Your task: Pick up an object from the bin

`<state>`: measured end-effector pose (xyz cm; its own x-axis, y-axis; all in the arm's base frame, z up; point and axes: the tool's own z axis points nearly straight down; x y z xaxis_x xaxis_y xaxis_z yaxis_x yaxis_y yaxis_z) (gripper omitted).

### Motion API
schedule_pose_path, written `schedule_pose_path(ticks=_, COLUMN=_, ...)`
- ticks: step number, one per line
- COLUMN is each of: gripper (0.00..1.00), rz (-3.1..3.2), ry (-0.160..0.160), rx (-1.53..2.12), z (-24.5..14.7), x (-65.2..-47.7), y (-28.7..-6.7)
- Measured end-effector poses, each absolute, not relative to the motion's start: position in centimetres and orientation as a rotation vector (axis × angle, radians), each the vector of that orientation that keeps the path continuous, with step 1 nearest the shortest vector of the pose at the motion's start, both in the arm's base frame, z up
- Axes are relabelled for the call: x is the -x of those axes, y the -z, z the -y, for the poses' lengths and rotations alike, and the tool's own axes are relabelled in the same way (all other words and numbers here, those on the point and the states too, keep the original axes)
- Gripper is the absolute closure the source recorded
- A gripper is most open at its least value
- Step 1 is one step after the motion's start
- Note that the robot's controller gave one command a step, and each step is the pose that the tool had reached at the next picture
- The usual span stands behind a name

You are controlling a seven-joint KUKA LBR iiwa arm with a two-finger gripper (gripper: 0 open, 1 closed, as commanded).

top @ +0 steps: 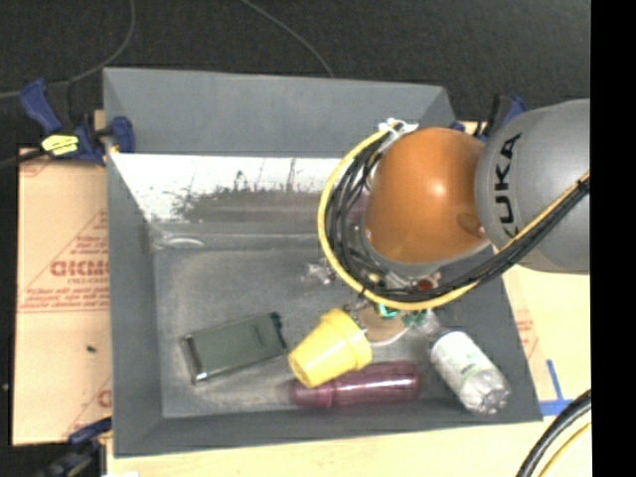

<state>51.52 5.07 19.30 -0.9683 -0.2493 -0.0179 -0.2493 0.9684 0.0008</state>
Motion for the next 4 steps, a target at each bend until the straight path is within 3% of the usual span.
schedule_pose_path(ticks=2, gripper=0.0, rz=-3.099, ry=-0.005, rx=0.391, z=-5.1, x=-51.5, y=-19.3)
schedule_pose_path(ticks=3, gripper=0.0, rz=-3.075, ry=-0.001, rx=0.502, z=-1.4, x=-53.0, y=-11.3)
schedule_pose_path(ticks=4, gripper=0.0, rz=-3.101, ry=-0.006, rx=0.341, z=-3.3, x=-48.7, y=-11.9)
